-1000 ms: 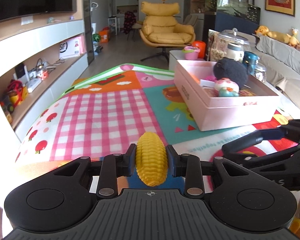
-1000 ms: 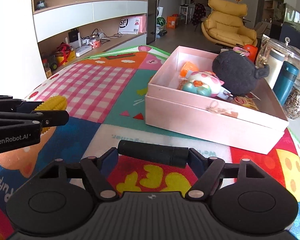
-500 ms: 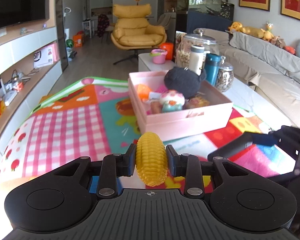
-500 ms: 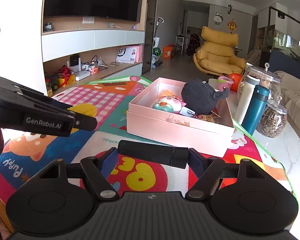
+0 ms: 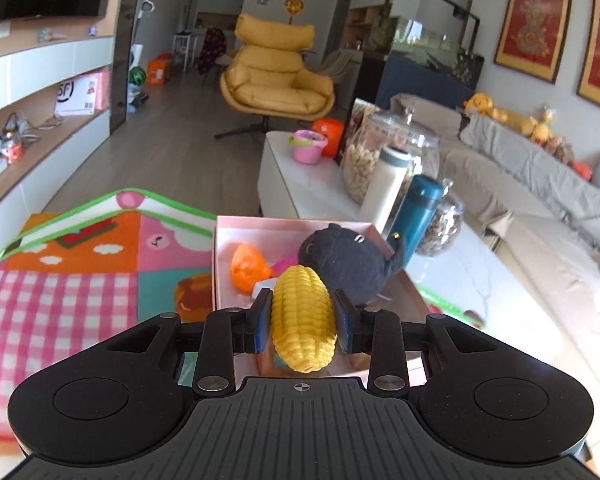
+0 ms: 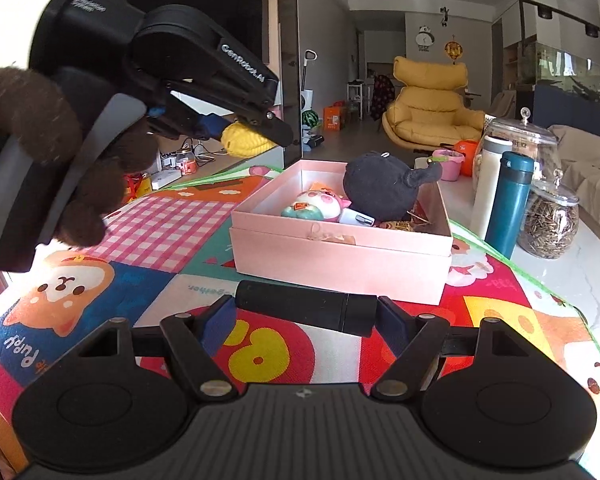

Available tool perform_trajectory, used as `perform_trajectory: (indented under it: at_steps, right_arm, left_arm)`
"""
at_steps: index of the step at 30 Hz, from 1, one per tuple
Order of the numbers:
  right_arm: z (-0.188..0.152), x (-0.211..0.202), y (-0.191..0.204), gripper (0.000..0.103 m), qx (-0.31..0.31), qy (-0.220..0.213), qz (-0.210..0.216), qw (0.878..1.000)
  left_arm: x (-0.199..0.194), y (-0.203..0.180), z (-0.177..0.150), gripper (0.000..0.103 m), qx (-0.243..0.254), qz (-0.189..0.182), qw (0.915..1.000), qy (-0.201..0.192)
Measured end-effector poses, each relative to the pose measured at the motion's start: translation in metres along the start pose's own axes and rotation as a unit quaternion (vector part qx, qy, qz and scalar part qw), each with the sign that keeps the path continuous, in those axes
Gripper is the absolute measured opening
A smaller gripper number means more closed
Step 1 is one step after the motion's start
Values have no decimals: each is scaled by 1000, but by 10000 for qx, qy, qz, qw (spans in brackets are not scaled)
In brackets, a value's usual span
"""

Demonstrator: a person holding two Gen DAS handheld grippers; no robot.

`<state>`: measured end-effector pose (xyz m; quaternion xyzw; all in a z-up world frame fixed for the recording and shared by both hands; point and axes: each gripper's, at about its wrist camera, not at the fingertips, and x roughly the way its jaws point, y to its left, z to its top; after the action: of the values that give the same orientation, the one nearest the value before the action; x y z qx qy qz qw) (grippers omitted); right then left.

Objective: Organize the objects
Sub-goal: 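Drop the corn toy into the pink box with the left tool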

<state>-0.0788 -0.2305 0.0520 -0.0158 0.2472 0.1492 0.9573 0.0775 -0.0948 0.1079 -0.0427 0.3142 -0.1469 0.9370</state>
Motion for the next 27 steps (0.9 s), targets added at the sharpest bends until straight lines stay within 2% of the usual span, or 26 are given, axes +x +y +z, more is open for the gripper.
perform_trajectory:
  at_steps: [3,6,9,15,21,27]
  right_arm:
    - [-3,1,-4,76,77,12,1,10000]
    - [-5,4,-6,76,143,42,16,9999]
    - [-6,7,-7,76,162,104,15,9998]
    - [6,16,-7,76,33,193,-38,9998]
    - [67,41,-4,76,-388,27,-178,9991]
    - [125,86,-5,76,-451,210,-197,9986]
  left_arm:
    - [24,-4,-4,36,301,355,9989,44]
    - [35,-3,-9,36,474,434,9979,21]
    - [32,-2,-13,36,605,491,9969,-138]
    - [15,11,-27,36,569,569,9966,-162]
    - [-17,47,-53,36,190,598,9977,-243]
    - [-27,79,-72,36,-254,408,9988,-44]
